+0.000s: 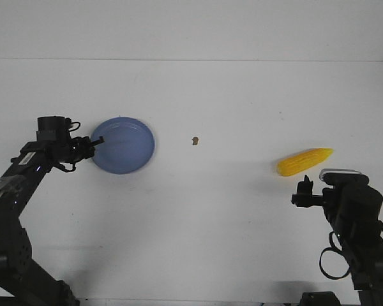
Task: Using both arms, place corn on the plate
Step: 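Drag the blue plate with the left gripper toward the table center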
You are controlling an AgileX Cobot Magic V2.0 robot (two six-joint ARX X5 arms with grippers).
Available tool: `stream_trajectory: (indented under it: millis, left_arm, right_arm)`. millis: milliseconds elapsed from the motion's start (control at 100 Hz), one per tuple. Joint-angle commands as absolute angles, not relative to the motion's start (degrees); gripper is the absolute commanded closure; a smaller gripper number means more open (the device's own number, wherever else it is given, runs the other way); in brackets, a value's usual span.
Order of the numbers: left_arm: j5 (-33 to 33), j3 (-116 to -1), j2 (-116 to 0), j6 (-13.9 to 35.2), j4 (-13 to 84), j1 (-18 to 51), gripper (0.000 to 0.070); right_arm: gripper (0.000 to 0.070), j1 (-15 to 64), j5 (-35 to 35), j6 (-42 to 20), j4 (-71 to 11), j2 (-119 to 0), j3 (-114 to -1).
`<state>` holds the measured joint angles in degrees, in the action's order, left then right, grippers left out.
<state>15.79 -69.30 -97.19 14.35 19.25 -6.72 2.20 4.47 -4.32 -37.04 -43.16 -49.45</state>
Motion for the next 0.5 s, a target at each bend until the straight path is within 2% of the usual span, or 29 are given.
stream_trajectory:
  millis: [0, 210, 490]
  left_arm:
    - [18.59, -70.04, -94.74, 15.49, 19.07, -6.9, 0.0694]
    - [25.82, -70.0, -88.62, 17.02, 21.74, -4.93, 0.0694]
    - [26.22, -67.57, -87.13, 16.91, 23.42, 4.75, 0.0695]
  right_arm:
    - [0.0142, 2.28, 4.38, -4.69, -36.45, -43.51, -50.57]
    - [0.0142, 2.28, 4.4, -4.71, -36.42, -43.51, -50.57]
    - [0.0142, 2.28, 4.4, -4.71, -36.42, -43.51, -50.57]
